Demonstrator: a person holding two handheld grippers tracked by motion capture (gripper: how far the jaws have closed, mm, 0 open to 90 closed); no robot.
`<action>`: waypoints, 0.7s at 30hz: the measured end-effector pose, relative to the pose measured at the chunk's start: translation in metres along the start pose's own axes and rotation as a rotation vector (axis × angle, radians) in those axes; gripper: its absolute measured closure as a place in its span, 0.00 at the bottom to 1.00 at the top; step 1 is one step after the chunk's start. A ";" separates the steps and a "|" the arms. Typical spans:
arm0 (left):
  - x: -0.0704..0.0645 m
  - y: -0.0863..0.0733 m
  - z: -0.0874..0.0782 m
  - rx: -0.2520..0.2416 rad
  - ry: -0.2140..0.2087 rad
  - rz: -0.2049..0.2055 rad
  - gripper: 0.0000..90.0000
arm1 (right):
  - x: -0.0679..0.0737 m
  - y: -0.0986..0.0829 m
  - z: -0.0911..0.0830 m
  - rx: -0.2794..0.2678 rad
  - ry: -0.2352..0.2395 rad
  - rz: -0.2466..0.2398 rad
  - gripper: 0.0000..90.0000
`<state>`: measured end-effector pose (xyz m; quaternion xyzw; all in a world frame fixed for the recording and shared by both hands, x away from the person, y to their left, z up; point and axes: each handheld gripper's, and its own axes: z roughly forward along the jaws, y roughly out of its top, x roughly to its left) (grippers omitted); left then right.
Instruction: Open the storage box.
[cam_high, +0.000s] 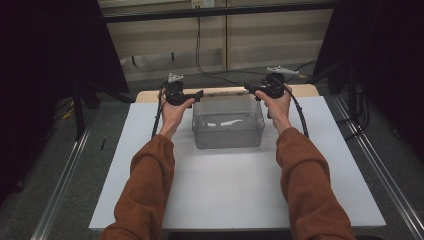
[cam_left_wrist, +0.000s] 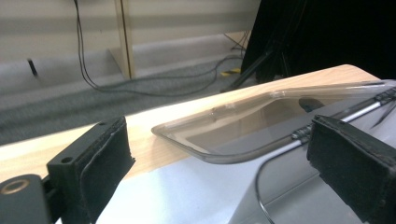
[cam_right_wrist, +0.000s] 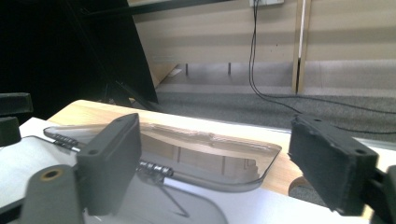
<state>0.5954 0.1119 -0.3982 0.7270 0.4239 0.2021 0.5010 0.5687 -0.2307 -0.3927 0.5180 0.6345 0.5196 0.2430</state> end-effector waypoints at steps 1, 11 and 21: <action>-0.001 -0.001 -0.003 -0.004 -0.005 -0.004 0.07 | 0.001 -0.001 -0.002 -0.005 -0.004 -0.009 0.15; -0.004 -0.013 -0.022 -0.044 -0.024 0.039 0.04 | 0.012 -0.008 -0.018 -0.040 -0.017 -0.085 0.06; -0.018 -0.017 -0.046 -0.128 -0.007 0.067 0.04 | 0.021 -0.016 -0.044 -0.113 -0.039 -0.153 0.04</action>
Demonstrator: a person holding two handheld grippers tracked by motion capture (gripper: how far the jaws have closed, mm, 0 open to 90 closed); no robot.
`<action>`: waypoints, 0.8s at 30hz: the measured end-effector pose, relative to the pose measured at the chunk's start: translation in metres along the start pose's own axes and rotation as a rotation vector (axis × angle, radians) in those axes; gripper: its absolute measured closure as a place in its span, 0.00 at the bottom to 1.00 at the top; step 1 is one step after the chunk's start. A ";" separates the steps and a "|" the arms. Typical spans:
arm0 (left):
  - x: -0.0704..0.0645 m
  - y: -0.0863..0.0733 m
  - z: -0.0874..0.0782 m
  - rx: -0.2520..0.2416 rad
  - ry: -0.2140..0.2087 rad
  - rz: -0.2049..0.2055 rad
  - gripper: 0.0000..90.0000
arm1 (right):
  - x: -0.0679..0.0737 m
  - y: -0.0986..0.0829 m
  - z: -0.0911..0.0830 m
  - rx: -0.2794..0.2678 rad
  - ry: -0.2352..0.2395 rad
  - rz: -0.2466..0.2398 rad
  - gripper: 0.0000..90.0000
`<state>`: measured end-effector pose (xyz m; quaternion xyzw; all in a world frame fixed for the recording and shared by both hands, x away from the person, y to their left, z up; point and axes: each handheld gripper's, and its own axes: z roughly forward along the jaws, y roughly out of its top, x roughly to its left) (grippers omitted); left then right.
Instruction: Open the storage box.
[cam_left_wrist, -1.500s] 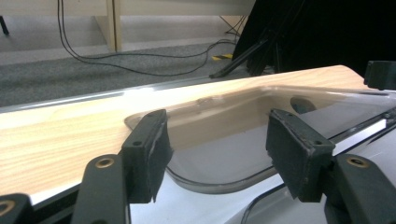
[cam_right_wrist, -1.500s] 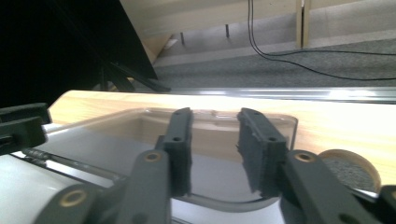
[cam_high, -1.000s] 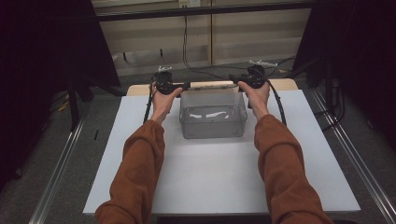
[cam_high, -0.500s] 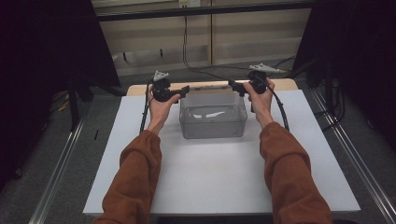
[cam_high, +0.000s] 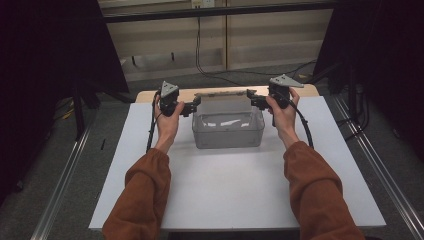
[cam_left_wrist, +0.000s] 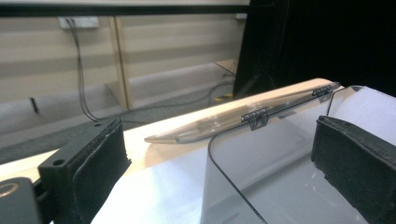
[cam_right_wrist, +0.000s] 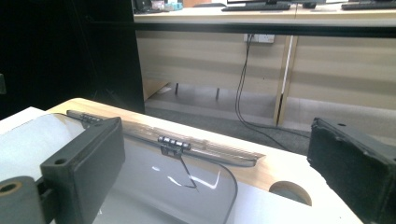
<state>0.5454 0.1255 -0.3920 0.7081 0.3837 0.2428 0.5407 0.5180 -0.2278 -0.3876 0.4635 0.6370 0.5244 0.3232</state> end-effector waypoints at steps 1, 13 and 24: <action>-0.001 0.000 -0.002 -0.003 0.012 0.007 0.04 | 0.001 -0.001 -0.003 -0.004 -0.004 -0.003 0.04; -0.013 -0.003 -0.034 -0.081 0.011 0.044 0.04 | 0.012 -0.008 -0.026 -0.043 -0.028 -0.055 0.00; -0.008 -0.016 -0.063 -0.097 0.017 0.024 0.04 | 0.017 -0.018 -0.043 -0.053 -0.024 -0.057 0.00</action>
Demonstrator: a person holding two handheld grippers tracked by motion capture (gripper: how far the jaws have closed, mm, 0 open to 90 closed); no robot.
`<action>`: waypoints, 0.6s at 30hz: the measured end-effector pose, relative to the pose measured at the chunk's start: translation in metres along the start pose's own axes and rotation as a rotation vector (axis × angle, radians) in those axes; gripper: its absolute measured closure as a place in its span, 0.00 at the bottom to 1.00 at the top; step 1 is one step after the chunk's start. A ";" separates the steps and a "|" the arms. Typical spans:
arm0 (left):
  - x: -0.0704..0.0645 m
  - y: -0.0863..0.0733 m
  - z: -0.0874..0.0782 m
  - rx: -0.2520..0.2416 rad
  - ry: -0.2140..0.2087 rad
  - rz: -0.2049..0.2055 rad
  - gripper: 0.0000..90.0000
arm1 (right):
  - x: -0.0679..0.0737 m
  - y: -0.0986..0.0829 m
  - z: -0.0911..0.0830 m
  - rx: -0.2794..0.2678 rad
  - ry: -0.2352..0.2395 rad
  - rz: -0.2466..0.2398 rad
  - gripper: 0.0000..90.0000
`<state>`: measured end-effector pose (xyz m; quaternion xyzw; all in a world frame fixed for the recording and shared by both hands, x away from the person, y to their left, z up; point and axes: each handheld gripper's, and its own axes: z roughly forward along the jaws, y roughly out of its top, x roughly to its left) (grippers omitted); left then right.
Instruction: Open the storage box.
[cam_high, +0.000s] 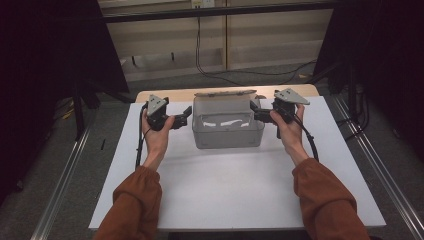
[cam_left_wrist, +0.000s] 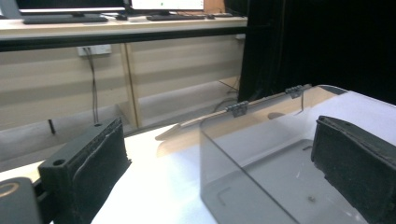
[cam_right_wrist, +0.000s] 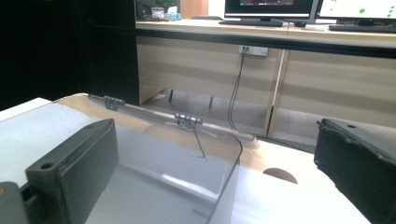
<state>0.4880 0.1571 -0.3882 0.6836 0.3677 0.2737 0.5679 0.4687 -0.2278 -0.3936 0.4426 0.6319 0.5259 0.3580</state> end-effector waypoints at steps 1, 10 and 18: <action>0.001 -0.001 -0.002 0.001 -0.003 0.006 0.03 | -0.001 -0.001 -0.002 0.003 -0.004 0.005 0.00; -0.001 -0.021 -0.024 -0.028 -0.026 -0.042 0.01 | 0.001 -0.004 -0.022 -0.013 -0.032 -0.017 0.00; -0.009 -0.028 -0.042 -0.042 -0.043 -0.007 0.04 | 0.004 -0.014 -0.039 -0.016 -0.034 -0.026 0.00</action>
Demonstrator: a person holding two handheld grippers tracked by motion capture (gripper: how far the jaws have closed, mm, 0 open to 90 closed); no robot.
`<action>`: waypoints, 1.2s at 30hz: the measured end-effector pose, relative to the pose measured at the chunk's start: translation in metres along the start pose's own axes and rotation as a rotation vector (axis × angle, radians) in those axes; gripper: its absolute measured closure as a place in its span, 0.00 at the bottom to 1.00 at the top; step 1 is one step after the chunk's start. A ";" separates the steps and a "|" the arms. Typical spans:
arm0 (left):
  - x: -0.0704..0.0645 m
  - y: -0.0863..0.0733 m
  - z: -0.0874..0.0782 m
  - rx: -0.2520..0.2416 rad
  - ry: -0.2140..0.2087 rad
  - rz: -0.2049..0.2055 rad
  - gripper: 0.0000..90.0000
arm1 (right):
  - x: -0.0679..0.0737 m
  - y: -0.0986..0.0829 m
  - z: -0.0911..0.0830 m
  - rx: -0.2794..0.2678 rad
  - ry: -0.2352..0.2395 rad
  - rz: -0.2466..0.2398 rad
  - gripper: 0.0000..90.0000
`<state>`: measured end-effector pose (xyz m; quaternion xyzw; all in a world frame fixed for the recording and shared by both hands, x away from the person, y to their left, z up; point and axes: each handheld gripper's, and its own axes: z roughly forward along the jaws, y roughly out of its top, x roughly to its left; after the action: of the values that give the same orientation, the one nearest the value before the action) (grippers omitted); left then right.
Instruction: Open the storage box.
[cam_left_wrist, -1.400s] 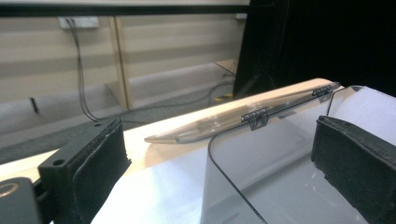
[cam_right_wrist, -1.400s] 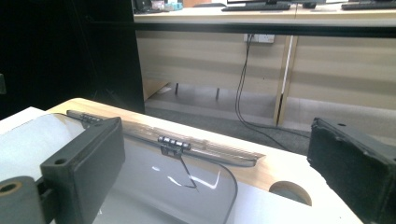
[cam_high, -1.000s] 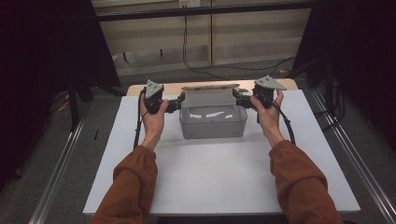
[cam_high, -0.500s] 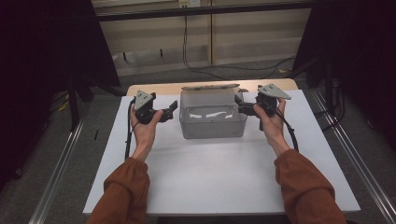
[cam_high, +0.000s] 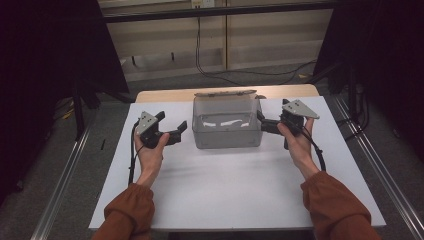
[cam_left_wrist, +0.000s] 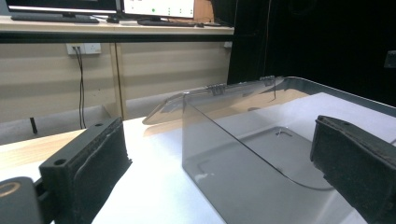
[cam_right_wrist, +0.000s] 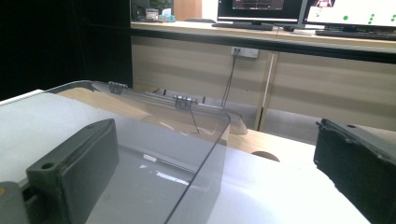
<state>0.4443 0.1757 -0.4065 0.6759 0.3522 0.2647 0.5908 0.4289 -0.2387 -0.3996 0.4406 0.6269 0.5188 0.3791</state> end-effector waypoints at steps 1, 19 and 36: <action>-0.002 0.000 -0.002 -0.001 0.001 0.004 0.04 | 0.000 -0.001 -0.002 0.000 -0.004 0.000 0.00; -0.019 -0.016 -0.034 -0.002 0.028 -0.013 0.04 | 0.000 -0.015 -0.041 -0.018 -0.039 -0.013 0.00; -0.025 -0.027 -0.059 -0.014 0.067 -0.023 0.04 | 0.003 -0.030 -0.071 -0.011 -0.057 -0.009 0.00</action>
<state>0.3791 0.1938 -0.4219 0.6586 0.3776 0.2826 0.5863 0.3568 -0.2608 -0.4171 0.4505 0.6148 0.5078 0.4016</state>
